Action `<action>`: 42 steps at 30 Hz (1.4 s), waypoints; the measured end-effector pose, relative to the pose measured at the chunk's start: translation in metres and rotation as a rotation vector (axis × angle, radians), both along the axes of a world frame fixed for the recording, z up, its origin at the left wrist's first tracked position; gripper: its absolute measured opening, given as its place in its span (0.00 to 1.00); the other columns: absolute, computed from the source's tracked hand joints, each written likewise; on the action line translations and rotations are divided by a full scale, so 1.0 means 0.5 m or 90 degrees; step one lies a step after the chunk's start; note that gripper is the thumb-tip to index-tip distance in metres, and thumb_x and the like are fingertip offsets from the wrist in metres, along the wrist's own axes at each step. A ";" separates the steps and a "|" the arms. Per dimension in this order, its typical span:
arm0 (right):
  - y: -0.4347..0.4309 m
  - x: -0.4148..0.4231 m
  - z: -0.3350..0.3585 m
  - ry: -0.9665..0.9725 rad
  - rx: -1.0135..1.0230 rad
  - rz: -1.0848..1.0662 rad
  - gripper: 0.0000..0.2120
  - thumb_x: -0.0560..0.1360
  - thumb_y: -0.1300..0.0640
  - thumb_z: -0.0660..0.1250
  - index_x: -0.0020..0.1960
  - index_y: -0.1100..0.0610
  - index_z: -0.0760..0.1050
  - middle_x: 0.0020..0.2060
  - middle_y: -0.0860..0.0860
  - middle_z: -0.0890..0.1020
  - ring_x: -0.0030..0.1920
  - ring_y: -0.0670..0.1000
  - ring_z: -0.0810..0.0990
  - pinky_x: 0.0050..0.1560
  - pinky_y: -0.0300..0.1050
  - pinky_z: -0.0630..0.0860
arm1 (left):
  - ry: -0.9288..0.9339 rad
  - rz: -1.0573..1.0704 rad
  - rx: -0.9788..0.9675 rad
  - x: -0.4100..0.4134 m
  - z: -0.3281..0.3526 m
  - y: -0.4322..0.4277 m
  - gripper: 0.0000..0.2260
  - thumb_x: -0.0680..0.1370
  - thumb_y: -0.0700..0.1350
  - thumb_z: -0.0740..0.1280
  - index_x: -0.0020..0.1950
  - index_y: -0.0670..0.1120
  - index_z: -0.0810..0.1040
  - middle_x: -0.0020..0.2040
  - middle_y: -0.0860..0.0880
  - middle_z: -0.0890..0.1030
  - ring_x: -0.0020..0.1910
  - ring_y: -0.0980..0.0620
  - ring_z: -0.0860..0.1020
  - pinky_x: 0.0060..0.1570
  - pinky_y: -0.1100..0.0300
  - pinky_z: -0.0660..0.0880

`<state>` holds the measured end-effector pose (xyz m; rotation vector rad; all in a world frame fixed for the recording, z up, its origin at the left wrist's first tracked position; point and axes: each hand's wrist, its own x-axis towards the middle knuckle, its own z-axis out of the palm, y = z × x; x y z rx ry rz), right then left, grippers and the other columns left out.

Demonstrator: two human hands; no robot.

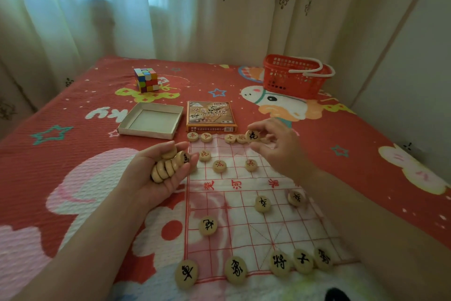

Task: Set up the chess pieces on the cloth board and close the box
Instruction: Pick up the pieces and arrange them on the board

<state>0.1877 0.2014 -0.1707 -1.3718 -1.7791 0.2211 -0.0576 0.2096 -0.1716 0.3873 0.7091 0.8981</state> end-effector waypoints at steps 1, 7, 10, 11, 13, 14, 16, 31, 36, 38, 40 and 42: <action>-0.003 0.006 0.004 0.000 -0.005 0.003 0.14 0.67 0.66 0.71 0.50 0.53 0.77 0.44 0.46 0.77 0.45 0.39 0.74 0.45 0.25 0.68 | 0.002 -0.011 0.005 -0.002 0.002 0.002 0.12 0.65 0.40 0.66 0.47 0.38 0.77 0.43 0.38 0.79 0.34 0.44 0.83 0.23 0.61 0.78; -0.077 0.061 0.004 -0.007 -0.062 0.012 0.13 0.66 0.67 0.73 0.49 0.56 0.79 0.45 0.52 0.80 0.46 0.47 0.77 0.45 0.28 0.70 | -0.002 -0.112 0.013 0.040 0.011 -0.006 0.20 0.53 0.37 0.78 0.43 0.37 0.81 0.44 0.36 0.80 0.35 0.45 0.82 0.24 0.60 0.78; -0.123 0.087 -0.001 -0.014 -0.051 0.023 0.14 0.65 0.67 0.74 0.49 0.57 0.79 0.43 0.50 0.80 0.42 0.45 0.76 0.43 0.28 0.70 | 0.033 -0.131 0.009 0.076 0.023 -0.015 0.10 0.67 0.41 0.66 0.46 0.39 0.78 0.43 0.38 0.80 0.33 0.48 0.82 0.23 0.63 0.77; -0.141 0.098 -0.003 -0.016 -0.049 0.028 0.15 0.64 0.67 0.74 0.49 0.56 0.79 0.42 0.50 0.80 0.41 0.46 0.76 0.43 0.30 0.71 | 0.038 -0.139 0.011 0.090 0.025 -0.018 0.09 0.68 0.41 0.65 0.45 0.39 0.78 0.42 0.38 0.80 0.32 0.49 0.81 0.23 0.63 0.77; -0.167 0.114 -0.011 -0.027 -0.049 0.035 0.14 0.64 0.64 0.73 0.48 0.55 0.78 0.41 0.49 0.80 0.40 0.46 0.76 0.41 0.33 0.72 | 0.040 -0.158 0.018 0.107 0.031 -0.022 0.08 0.68 0.41 0.64 0.44 0.40 0.78 0.41 0.39 0.80 0.30 0.50 0.80 0.22 0.63 0.77; -0.181 0.124 -0.015 -0.037 -0.046 0.035 0.14 0.64 0.62 0.73 0.48 0.56 0.79 0.40 0.47 0.80 0.39 0.45 0.76 0.40 0.31 0.72 | 0.043 -0.170 0.018 0.117 0.032 -0.025 0.08 0.68 0.42 0.64 0.44 0.41 0.77 0.40 0.41 0.80 0.29 0.51 0.79 0.21 0.63 0.76; -0.202 0.137 -0.022 -0.065 -0.045 0.037 0.12 0.64 0.58 0.72 0.48 0.57 0.79 0.40 0.45 0.79 0.38 0.42 0.75 0.39 0.29 0.70 | 0.051 -0.184 0.016 0.132 0.032 -0.027 0.07 0.68 0.42 0.64 0.43 0.42 0.77 0.37 0.43 0.80 0.28 0.52 0.78 0.20 0.64 0.75; -0.256 0.180 -0.052 -0.188 -0.072 0.029 0.07 0.64 0.51 0.69 0.41 0.50 0.76 0.36 0.40 0.75 0.38 0.41 0.72 0.38 0.31 0.68 | 0.063 -0.109 -0.093 0.150 0.023 -0.041 0.18 0.75 0.48 0.56 0.46 0.35 0.78 0.41 0.41 0.76 0.39 0.49 0.75 0.22 0.61 0.75; -0.254 0.179 -0.054 -0.197 -0.076 0.050 0.06 0.64 0.51 0.70 0.40 0.51 0.77 0.35 0.41 0.77 0.38 0.42 0.71 0.38 0.34 0.68 | 0.015 -0.146 -0.088 0.148 0.023 -0.037 0.15 0.73 0.47 0.60 0.49 0.36 0.77 0.38 0.43 0.76 0.31 0.51 0.77 0.21 0.65 0.74; -0.254 0.180 -0.055 -0.203 -0.072 0.055 0.06 0.64 0.51 0.70 0.39 0.52 0.78 0.35 0.43 0.78 0.39 0.43 0.71 0.39 0.37 0.69 | 0.020 -0.175 -0.069 0.150 0.024 -0.038 0.15 0.70 0.46 0.63 0.50 0.37 0.77 0.35 0.45 0.76 0.28 0.53 0.77 0.19 0.66 0.73; -0.253 0.180 -0.054 -0.204 -0.067 0.056 0.06 0.64 0.51 0.70 0.39 0.52 0.78 0.35 0.44 0.79 0.39 0.44 0.71 0.39 0.38 0.69 | 0.033 -0.196 -0.046 0.151 0.023 -0.037 0.17 0.68 0.46 0.64 0.53 0.39 0.76 0.33 0.46 0.75 0.27 0.54 0.77 0.18 0.66 0.73; -0.252 0.181 -0.057 -0.203 -0.064 0.057 0.06 0.64 0.50 0.70 0.39 0.52 0.78 0.35 0.44 0.79 0.40 0.45 0.72 0.40 0.40 0.70 | 0.049 -0.208 -0.025 0.150 0.019 -0.035 0.18 0.69 0.46 0.64 0.56 0.40 0.75 0.33 0.46 0.75 0.28 0.55 0.77 0.18 0.65 0.74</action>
